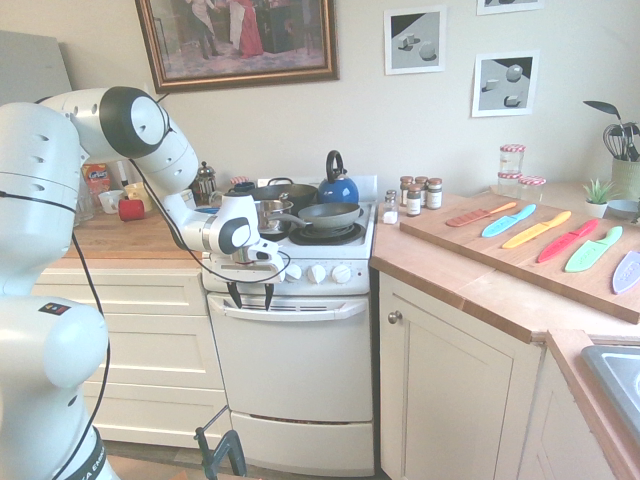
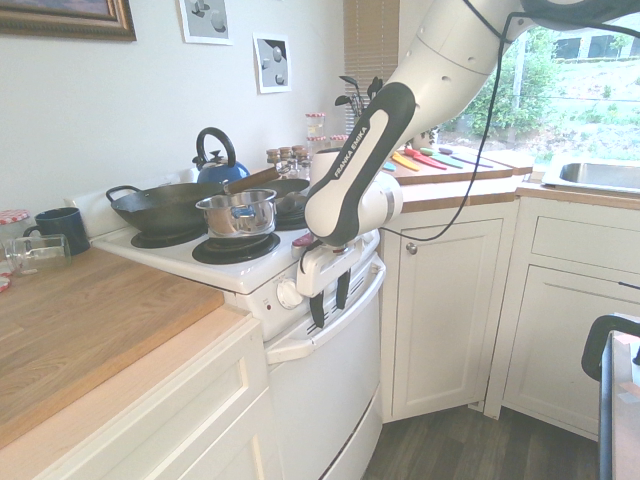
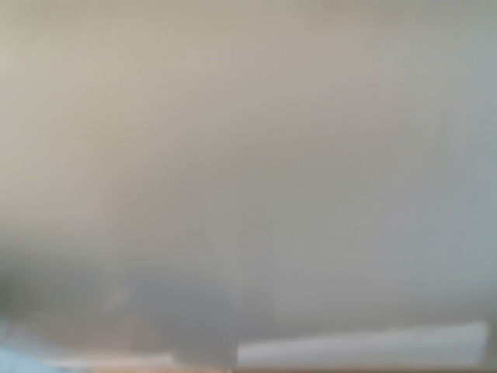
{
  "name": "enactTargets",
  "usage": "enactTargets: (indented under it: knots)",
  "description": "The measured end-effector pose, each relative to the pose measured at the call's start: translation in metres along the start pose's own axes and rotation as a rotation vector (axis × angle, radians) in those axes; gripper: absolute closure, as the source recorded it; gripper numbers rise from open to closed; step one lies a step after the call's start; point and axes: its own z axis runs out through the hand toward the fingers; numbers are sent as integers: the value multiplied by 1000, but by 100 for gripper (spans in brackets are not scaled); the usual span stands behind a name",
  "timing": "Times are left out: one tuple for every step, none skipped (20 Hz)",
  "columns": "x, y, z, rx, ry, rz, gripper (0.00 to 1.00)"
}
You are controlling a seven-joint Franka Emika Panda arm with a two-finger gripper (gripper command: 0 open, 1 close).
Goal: Open the oven
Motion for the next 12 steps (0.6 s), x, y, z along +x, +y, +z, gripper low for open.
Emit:
enactTargets:
  knots:
    - [3, 1, 2, -1, 0, -13, 0]
    - [5, 3, 3, -1, -1, -11, 0]
    - [6, 5, 4, -2, -2, -8, 0]
    - [7, 6, 4, -3, -4, -1, 0]
    - [8, 8, 5, -3, -5, 3, 0]
    - [8, 10, 7, -5, -8, 9, 0]
    - [9, 12, 10, -7, -9, 15, 0]
    - [10, 14, 13, -7, -5, 20, 0]
    - [11, 16, 13, -7, -3, 22, 0]
    - [12, 18, 13, -7, -2, 22, 0]
    - [14, 21, 13, -8, -3, 24, 0]
    - [15, 24, 13, -10, -2, 21, 0]
